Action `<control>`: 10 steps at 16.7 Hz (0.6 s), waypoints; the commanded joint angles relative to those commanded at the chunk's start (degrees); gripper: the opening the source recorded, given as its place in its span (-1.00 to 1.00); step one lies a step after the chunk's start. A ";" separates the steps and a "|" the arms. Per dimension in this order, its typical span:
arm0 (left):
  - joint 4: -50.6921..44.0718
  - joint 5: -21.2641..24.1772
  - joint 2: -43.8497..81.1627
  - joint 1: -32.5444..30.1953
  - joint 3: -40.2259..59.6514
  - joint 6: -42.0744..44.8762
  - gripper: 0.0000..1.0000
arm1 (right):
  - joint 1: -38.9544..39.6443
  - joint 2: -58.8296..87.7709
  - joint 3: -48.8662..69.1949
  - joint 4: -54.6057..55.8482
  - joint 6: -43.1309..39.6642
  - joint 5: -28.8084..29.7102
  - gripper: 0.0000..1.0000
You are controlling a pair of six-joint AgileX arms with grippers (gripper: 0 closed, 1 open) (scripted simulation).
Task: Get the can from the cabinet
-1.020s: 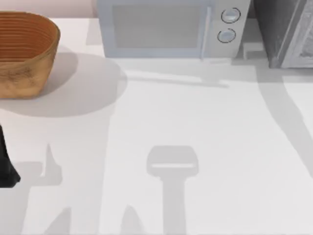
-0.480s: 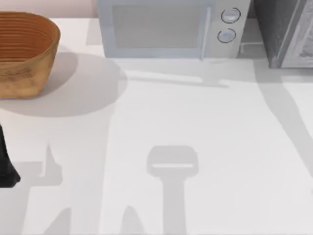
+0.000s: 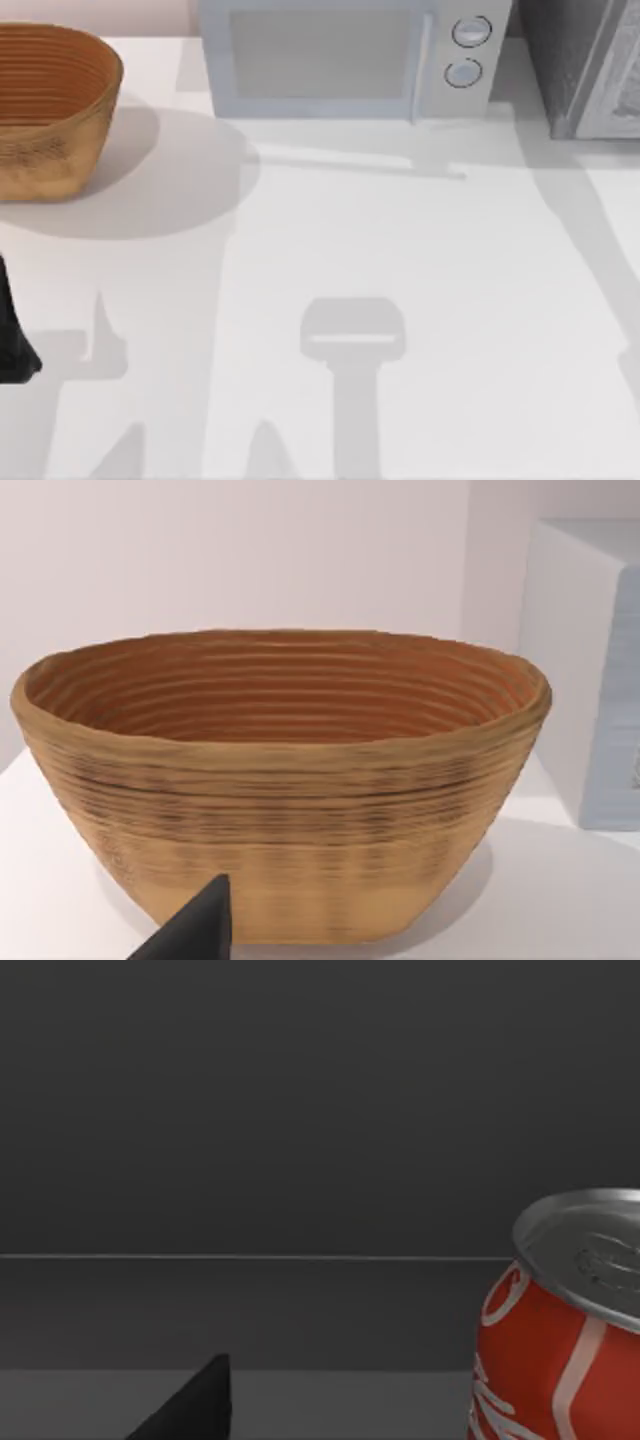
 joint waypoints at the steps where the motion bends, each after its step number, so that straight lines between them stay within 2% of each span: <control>1: 0.00 0.00 0.00 0.00 0.00 0.00 1.00 | 0.00 0.00 0.00 0.00 0.00 0.00 0.85; 10: 0.00 0.00 0.00 0.00 0.00 0.00 1.00 | 0.00 0.00 0.00 0.00 0.00 0.00 -0.51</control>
